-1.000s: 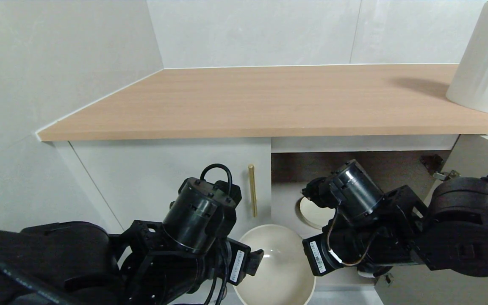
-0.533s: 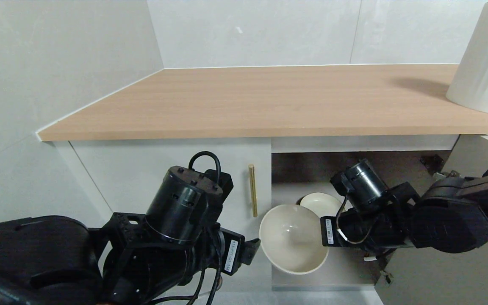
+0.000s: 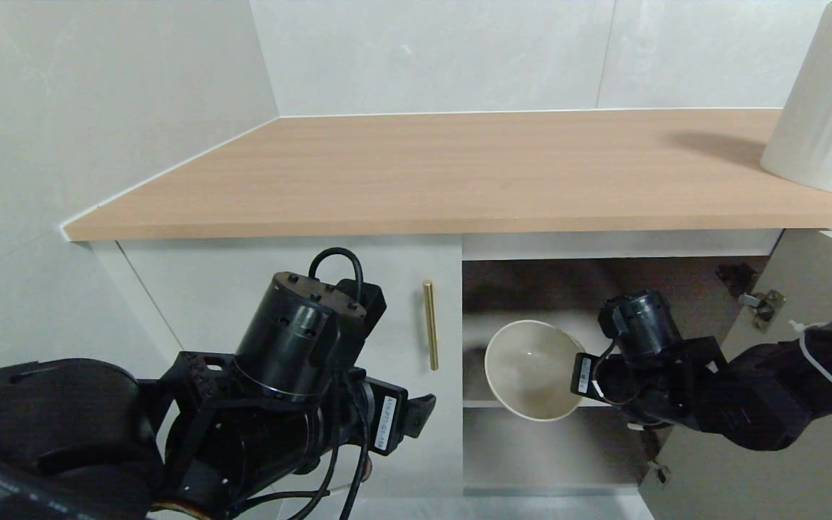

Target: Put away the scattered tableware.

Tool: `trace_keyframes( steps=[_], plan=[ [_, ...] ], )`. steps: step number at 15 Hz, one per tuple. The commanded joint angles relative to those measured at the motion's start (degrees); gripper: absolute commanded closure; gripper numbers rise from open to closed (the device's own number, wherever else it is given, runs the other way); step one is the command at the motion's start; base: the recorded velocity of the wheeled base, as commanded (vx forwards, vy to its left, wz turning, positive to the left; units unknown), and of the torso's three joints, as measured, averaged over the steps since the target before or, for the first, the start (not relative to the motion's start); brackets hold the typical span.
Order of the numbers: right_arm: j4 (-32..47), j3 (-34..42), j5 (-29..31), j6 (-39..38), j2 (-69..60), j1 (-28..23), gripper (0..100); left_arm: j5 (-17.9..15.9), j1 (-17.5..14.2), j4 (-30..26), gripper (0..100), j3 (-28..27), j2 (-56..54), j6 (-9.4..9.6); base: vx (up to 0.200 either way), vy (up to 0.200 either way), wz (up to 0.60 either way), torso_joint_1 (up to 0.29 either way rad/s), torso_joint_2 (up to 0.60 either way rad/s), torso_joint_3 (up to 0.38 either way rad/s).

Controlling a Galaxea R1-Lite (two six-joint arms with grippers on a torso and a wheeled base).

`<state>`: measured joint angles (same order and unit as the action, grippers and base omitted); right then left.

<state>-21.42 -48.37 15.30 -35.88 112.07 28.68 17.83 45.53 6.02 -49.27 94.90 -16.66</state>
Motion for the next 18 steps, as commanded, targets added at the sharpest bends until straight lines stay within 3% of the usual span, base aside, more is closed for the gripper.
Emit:
trace_keyframes(
  steps=[1,9,18],
  plan=[
    [-0.6,-0.8,0.3,-0.1,1.0,-2.4,100,0.0,-0.1,0.0,0,0.0,-0.2,-0.03,0.0,0.0,0.0,0.0,0.0,0.0],
    [-1.1,-7.1,5.1,-0.2,7.1,-6.4,100,0.0,-0.1,0.0,0,-0.1,-0.2,-0.12,0.0,0.0,0.0,0.0,0.0,0.0],
    [-2.6,-10.4,5.2,-0.2,12.2,-8.7,100,0.1,-0.1,0.0,0,-0.1,-0.3,-0.12,0.0,0.0,0.0,0.0,0.0,0.0]
  ],
)
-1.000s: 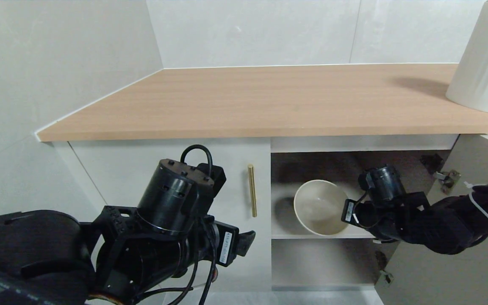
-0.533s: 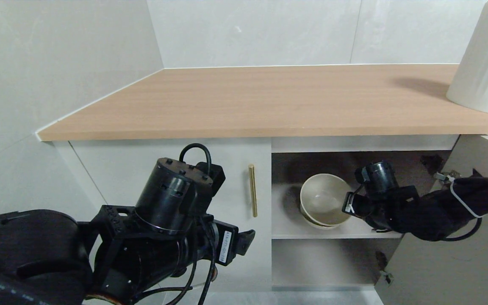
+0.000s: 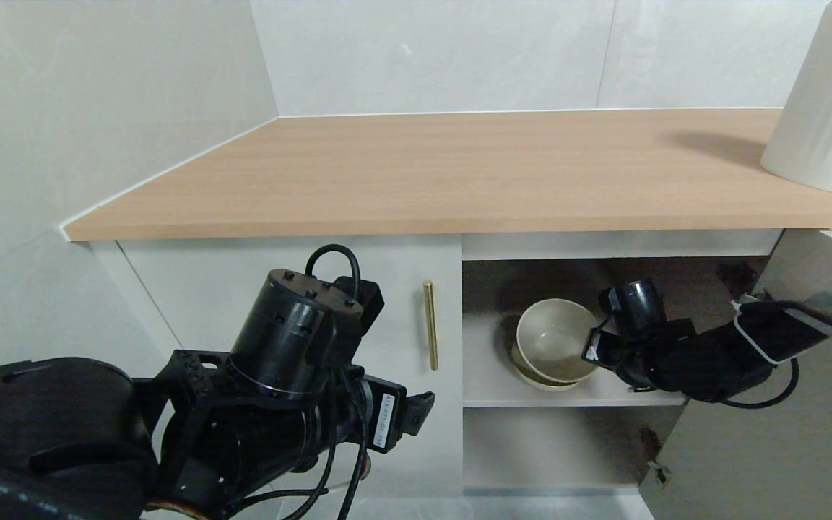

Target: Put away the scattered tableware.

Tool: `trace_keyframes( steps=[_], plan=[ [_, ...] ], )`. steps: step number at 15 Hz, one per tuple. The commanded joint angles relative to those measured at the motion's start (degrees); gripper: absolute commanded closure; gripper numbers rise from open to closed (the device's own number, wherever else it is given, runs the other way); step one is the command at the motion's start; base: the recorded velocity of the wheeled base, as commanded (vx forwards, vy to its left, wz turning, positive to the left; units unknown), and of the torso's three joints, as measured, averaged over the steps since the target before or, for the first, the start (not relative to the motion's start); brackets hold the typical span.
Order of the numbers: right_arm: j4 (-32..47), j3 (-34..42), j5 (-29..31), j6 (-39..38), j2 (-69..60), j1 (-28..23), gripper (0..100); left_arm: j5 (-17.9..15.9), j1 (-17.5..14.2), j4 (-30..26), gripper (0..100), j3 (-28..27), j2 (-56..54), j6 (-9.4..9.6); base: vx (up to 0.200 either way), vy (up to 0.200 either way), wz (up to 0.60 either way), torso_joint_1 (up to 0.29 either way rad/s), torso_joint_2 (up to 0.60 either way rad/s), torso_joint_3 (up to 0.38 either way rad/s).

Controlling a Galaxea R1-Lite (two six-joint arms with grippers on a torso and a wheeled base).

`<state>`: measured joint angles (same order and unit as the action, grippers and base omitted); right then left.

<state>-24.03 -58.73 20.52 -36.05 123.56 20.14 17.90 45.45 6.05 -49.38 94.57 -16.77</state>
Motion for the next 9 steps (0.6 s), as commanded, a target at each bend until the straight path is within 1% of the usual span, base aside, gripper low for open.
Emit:
trace_keyframes(
  steps=[1,9],
  plan=[
    [-0.9,-0.1,-0.1,0.1,1.0,-0.2,100,-0.1,0.0,0.0,0,0.0,0.0,-0.01,0.0,0.0,0.0,0.0,0.0,0.0],
    [-1.3,-1.7,-0.4,0.0,2.7,-0.1,100,0.0,0.0,0.0,0,-0.1,0.1,-0.01,0.0,0.0,0.0,0.0,0.0,0.0]
  ],
)
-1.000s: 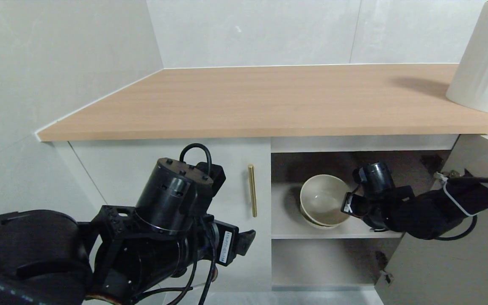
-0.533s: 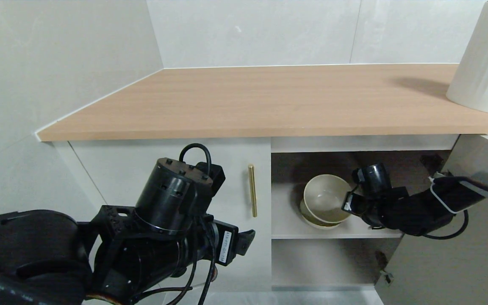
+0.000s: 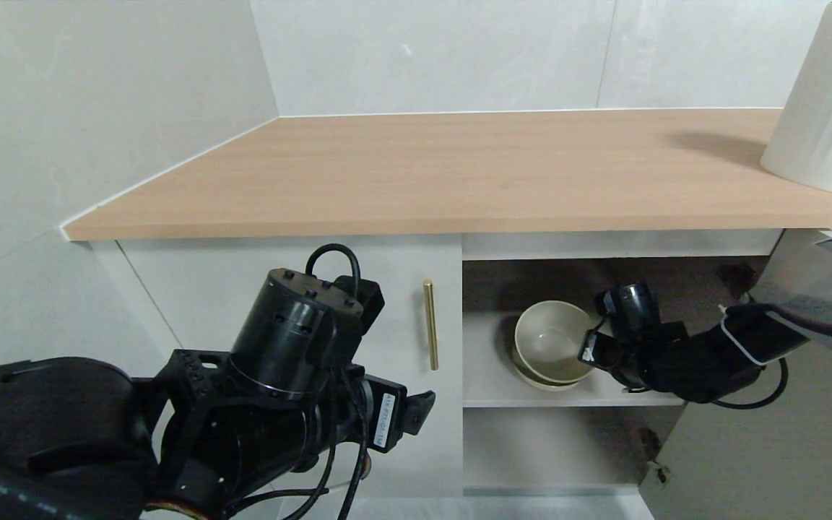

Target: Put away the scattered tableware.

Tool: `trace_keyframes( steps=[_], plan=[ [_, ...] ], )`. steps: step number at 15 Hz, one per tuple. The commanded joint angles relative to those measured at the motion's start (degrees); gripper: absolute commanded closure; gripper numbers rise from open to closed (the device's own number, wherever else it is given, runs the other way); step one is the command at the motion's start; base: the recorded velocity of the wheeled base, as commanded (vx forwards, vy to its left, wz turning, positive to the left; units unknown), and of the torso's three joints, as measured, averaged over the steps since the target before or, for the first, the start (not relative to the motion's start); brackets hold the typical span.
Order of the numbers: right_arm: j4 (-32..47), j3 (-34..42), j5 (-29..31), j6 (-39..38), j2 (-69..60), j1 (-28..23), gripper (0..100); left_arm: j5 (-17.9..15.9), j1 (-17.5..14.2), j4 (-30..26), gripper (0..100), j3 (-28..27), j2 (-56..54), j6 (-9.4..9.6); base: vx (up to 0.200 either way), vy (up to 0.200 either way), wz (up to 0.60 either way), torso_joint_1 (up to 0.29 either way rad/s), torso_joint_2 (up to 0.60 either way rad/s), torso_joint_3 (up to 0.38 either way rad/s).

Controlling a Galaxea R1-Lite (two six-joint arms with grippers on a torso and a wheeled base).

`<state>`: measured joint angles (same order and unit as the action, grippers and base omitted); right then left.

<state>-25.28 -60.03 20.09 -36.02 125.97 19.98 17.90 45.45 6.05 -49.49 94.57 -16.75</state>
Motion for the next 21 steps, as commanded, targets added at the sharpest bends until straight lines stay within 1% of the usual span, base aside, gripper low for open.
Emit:
trace_keyframes(
  steps=[1,2,3,5,9,10,11,12,14,15,16,17,18,19,21],
  plan=[
    [0.0,-0.4,-0.1,0.0,0.4,0.1,100,0.0,0.0,0.0,0,0.0,0.1,-0.04,0.0,0.0,0.0,0.0,0.0,0.0],
    [0.0,-0.5,-0.1,0.0,0.7,0.2,100,0.0,0.0,0.0,0,0.0,0.3,-0.04,0.0,0.0,0.0,0.0,0.0,0.0],
    [0.0,-0.5,-0.1,0.0,0.8,0.3,0,0.0,0.0,0.0,0,0.0,0.3,-0.04,0.0,0.0,0.0,0.0,0.0,0.0],
    [0.0,-0.5,-0.2,0.0,0.8,0.3,0,0.0,0.0,0.0,0,0.0,0.3,-0.04,0.0,0.0,0.0,0.0,0.0,0.0],
    [0.0,0.1,-2.6,0.0,-0.2,0.5,0,0.0,0.0,0.1,0,0.0,0.1,-0.21,0.0,0.0,0.0,0.0,0.0,0.0],
    [0.1,0.3,-2.9,0.0,-1.2,0.6,0,0.0,0.0,0.1,0,-0.4,-0.1,-0.83,0.0,0.0,0.0,0.0,0.0,0.0],
    [0.3,1.2,-3.7,0.1,-2.9,0.9,0,0.0,-0.2,0.1,0,-0.9,-0.5,-2.59,0.0,0.0,0.0,0.0,0.0,0.0],
    [0.6,3.6,-6.2,0.4,-6.8,1.3,0,-0.1,-1.2,0.1,0,-1.2,-2.0,-3.64,0.0,0.0,0.0,0.0,0.0,0.0],
    [2.7,9.4,-11.6,2.4,-16.7,2.3,0,-0.5,-3.3,-0.1,0,-1.0,-6.9,-3.38,0.0,0.0,0.0,0.0,0.0,0.0],
    [7.5,11.4,-12.7,4.8,-23.0,3.0,0,-0.6,-4.9,-0.5,0,-0.7,-9.9,-3.29,0.0,0.0,0.0,0.0,0.0,0.0],
    [10.7,12.0,-12.8,5.7,-26.1,3.6,0,-0.6,-5.6,-0.8,0,-0.3,-11.3,-3.29,0.0,0.0,0.0,0.0,0.0,0.0],
    [18.0,13.8,-13.0,6.4,-33.9,5.2,0,-0.6,-6.6,-2.0,0,1.8,-15.7,-3.38,0.0,0.0,0.0,0.0,0.0,0.0],
    [24.0,15.6,-13.8,6.6,-40.7,8.2,0,-0.7,-6.9,-3.5,0,4.7,-19.9,-3.38,0.0,0.0,0.0,0.0,0.0,0.0],
    [27.5,16.1,-13.9,7.2,-44.1,8.8,0,-0.7,-7.8,-3.8,0,6.9,-21.4,-3.38,0.0,0.0,0.0,0.0,0.0,0.0],
    [32.2,17.0,-14.0,9.5,-49.1,10.3,0,-0.8,-10.8,-3.8,0,9.8,-24.5,-3.29,0.0,0.0,0.0,0.0,0.0,0.0]
  ],
)
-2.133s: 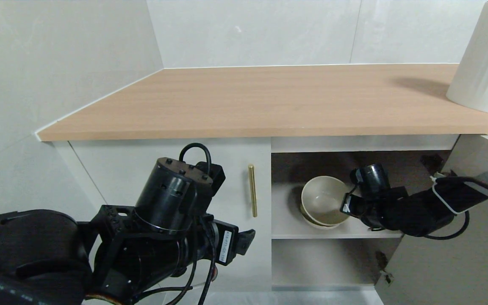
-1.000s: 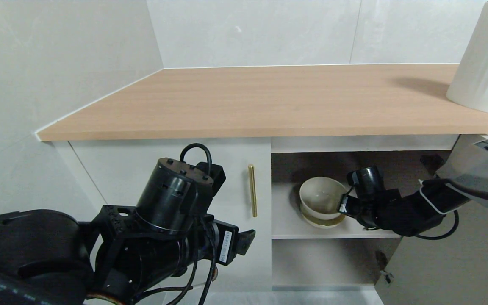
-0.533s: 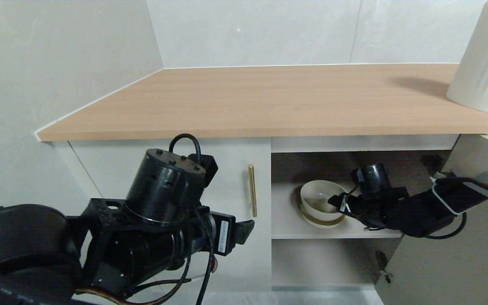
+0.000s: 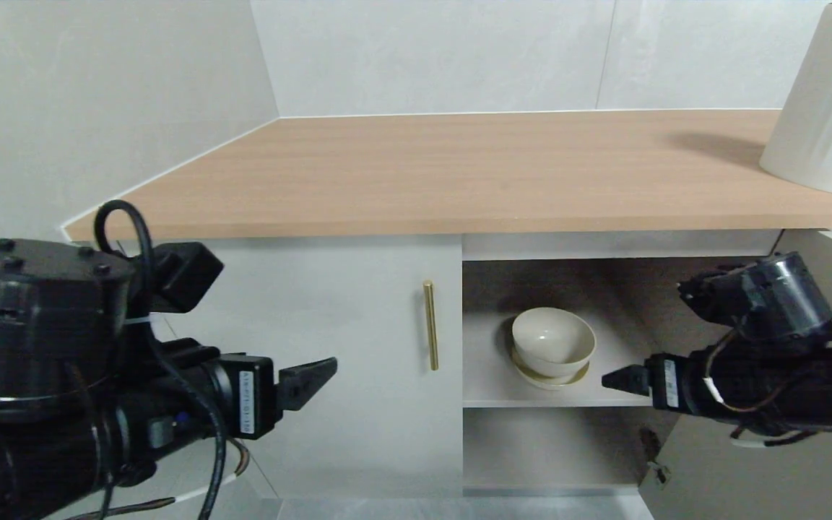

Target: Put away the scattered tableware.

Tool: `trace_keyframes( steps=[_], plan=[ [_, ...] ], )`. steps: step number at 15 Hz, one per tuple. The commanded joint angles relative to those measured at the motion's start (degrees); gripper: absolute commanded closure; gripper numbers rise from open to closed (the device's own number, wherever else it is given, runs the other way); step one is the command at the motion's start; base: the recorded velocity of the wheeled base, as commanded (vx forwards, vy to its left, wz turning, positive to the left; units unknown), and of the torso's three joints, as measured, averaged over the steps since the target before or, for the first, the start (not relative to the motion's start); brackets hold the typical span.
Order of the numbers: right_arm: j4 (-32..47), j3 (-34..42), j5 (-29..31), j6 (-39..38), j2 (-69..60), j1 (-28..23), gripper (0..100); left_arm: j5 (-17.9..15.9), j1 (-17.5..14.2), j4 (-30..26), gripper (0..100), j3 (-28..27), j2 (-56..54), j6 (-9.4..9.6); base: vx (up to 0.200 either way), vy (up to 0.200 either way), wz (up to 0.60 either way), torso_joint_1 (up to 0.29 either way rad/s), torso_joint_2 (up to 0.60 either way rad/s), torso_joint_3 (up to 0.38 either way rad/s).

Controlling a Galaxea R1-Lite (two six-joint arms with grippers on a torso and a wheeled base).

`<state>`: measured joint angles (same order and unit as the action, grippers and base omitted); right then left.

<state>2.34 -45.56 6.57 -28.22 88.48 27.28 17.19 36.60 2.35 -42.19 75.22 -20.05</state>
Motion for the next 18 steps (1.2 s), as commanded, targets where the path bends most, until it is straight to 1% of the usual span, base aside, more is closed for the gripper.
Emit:
trace_keyframes(
  steps=[1,3,6,18],
  plan=[
    [7.0,3.2,-0.2,1.9,-12.9,4.2,0,-0.1,-2.5,-0.2,0,3.4,-6.6,0.01,0.0,0.0,0.0,0.0,0.0,0.0],
    [8.4,4.7,-0.1,1.9,-14.2,6.5,0,-0.1,-2.8,-0.3,0,3.7,-7.5,0.01,0.0,0.0,0.0,0.0,0.0,0.0],
    [8.4,5.3,-0.2,1.9,-13.7,6.7,0,-0.4,-2.8,-0.3,0,4.2,-6.8,0.01,0.0,0.0,0.0,0.0,0.0,0.0],
    [8.6,5.4,-0.2,2.1,-13.8,6.8,0,-0.4,-2.8,-0.4,0,4.4,-6.5,0.01,-0.2,0.0,0.0,0.002,0.0,0.002]
  ],
)
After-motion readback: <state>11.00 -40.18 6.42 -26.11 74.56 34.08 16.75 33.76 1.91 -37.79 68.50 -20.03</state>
